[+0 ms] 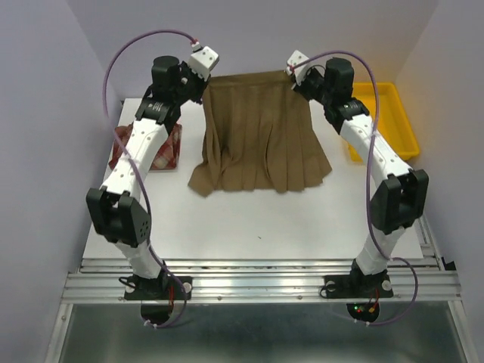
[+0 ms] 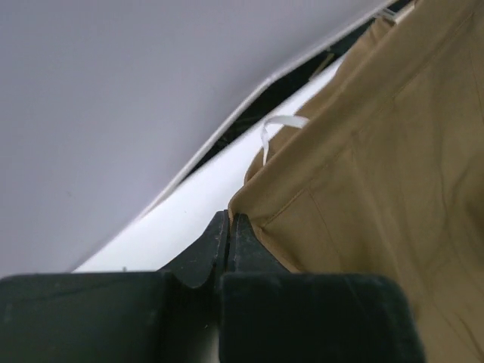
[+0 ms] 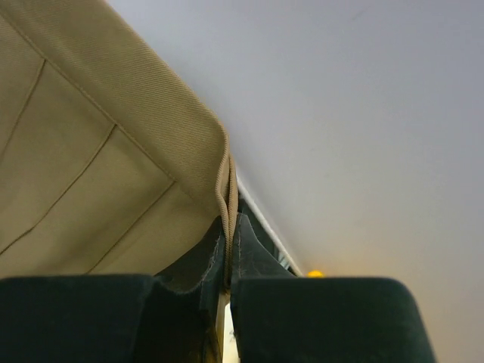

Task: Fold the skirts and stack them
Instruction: Flatten the skirt out

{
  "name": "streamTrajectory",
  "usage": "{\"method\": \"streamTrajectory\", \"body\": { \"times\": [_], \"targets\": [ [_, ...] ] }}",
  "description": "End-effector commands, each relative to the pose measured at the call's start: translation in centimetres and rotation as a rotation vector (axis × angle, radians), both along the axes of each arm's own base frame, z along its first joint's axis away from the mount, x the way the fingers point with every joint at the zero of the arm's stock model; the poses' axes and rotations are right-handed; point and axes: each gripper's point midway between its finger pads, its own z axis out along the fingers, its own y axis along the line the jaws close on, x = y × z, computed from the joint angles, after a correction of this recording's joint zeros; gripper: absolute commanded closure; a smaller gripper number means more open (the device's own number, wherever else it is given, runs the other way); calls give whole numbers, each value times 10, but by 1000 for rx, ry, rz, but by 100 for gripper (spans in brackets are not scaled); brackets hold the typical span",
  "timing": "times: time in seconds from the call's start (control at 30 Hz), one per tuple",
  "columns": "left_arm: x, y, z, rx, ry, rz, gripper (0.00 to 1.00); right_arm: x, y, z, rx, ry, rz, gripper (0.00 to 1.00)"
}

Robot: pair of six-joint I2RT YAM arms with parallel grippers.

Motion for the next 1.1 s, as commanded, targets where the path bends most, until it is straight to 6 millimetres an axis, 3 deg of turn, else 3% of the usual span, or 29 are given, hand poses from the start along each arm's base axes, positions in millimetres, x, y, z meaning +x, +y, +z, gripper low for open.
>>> {"method": "streamTrajectory", "body": {
  "times": [0.0,0.03,0.1,0.17,0.23,0.3,0.33,0.37,0.4,0.43,0.47,0.5,0.53,0.57,0.6,0.67,0.7,0.8,0.83,0.93,0.97,1.03,1.07],
  "targets": [
    [38,31,142,-99,-406,145,100,37,-59,175,167,-452,-171,99],
    [44,35,158,-115,-452,154,100,58,-54,163,171,-439,-164,99],
    [61,46,189,-137,-541,183,100,70,-63,191,200,-524,-174,99],
    [66,48,212,-146,-606,168,100,68,-63,212,216,-592,-167,99],
    [69,49,213,-110,-628,144,100,64,-64,219,207,-634,-148,99],
    [68,41,195,-52,-614,86,100,60,-63,212,195,-631,-137,99],
    [68,39,186,-33,-603,62,100,69,-58,175,169,-564,-118,99],
    [67,34,173,-13,-580,29,100,67,-56,158,152,-538,-107,99],
    [64,25,135,28,-515,-38,100,49,-54,161,134,-554,-74,99],
    [62,19,112,51,-474,-80,100,53,-49,100,90,-451,-51,99],
    [58,14,89,74,-438,-118,100,47,-47,75,62,-413,-31,99],
    [48,9,38,100,-344,-167,100,29,-42,68,18,-422,20,99],
    [44,8,12,136,-310,-191,100,23,-40,40,-15,-380,45,99],
    [35,6,-7,156,-278,-216,100,14,-40,-24,-51,-269,64,99],
    [25,6,-61,179,-173,-236,100,5,-40,-49,-73,-232,82,99],
    [8,7,-107,210,-75,-277,100,-15,-41,-82,-129,-188,113,99],
    [-11,4,-136,212,-6,-324,100,-29,-43,-121,-144,-109,127,99],
    [-54,2,-178,203,129,-404,100,-55,-45,-144,-181,-68,159,99],
    [-68,2,-189,203,173,-423,100,-67,-45,-160,-194,-35,179,99],
    [-103,3,-209,219,247,-468,100,-97,-42,-177,-229,36,255,99],
    [-112,4,-214,227,264,-477,100,-113,-42,-192,-235,112,284,99],
    [-135,7,-229,254,297,-511,100,-136,-37,-192,-265,114,361,99],
    [-149,7,-237,266,333,-533,100,-163,-36,-216,-278,211,408,99]
  ]
}}
